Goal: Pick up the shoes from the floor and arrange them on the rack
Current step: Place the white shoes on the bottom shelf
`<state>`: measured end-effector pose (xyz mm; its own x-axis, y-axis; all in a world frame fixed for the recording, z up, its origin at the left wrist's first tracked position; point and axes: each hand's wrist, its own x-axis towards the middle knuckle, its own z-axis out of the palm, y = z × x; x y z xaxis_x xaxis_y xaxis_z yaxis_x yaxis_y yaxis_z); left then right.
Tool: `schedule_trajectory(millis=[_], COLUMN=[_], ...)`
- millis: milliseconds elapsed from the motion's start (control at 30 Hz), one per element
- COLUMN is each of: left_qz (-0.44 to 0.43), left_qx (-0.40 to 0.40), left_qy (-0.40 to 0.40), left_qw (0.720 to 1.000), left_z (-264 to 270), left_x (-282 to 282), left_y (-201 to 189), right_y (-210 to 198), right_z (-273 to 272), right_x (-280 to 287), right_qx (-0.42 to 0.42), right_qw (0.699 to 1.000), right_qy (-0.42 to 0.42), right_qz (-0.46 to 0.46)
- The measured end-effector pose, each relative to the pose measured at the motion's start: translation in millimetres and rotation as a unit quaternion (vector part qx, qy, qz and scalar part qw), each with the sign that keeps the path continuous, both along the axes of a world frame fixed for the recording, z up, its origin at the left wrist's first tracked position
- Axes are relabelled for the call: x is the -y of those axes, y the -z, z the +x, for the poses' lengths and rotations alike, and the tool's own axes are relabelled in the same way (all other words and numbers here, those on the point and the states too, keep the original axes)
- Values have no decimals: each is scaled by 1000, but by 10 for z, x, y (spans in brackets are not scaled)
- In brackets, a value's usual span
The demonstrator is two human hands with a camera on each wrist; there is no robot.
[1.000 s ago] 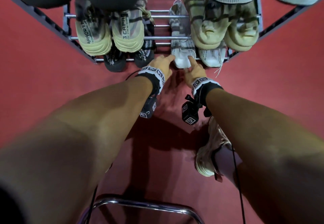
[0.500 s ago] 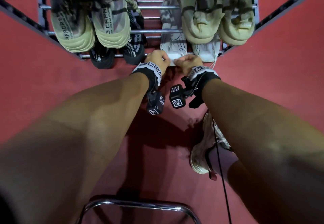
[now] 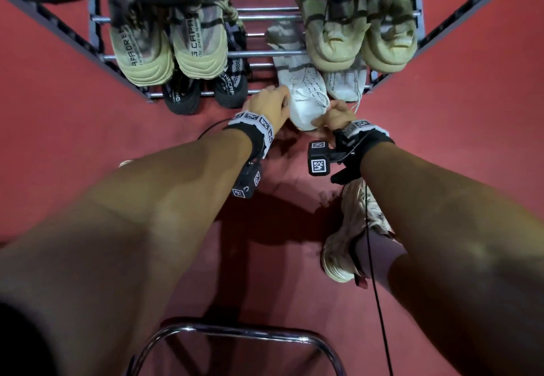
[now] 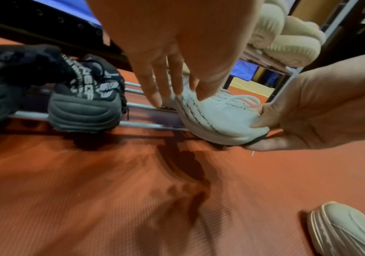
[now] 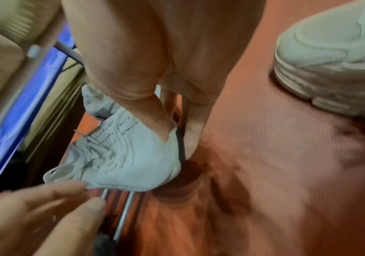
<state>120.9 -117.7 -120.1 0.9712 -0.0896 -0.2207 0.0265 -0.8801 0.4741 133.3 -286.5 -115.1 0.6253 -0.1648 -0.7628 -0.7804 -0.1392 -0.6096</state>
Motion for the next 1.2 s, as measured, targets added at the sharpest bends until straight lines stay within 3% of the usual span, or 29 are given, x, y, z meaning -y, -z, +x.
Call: schedule_trajectory(millis=[167,433,567,733,833,900,1000,1067,1133,1200], left_qz=[42,119,137,92,52,14,-98,-153,-170,-182], left_qx=[100,-5,-50,-119,-174,-207,-243,-256,-259,-256], left_qy=[67,140,127,85,48,3,-101,-150,-173,-186], left_qw=[992,983,981,985,982,978,960,943,935,931], left_z=[47,61,39,-114,-175,-208,-203,-158,-78,13], left_x=[163,317,262,161,103,47,-23,-52,-83,-116], left_y=[-140,-256,-305,-263,-151,-59,54,83,92,110], right_y=[-124,-592,-778,-747,-583,-477,-340,-296,-267,-233], right_z=[-4,-107,-105,-69,-62,-82,-123,-165,-226,-284], right_x=[349,637,645,456,390,374,364,340,307,279], right_qx=[54,99,135,219,226,247,246,162,47,-46], right_qw=[978,920,863,763,740,755,820,880,948,970], right_qy=[-130,-276,-357,-458,-503,-485,-413,-375,-298,-238], right_qz=[-155,-260,-331,-401,-386,-366,-311,-241,-105,17])
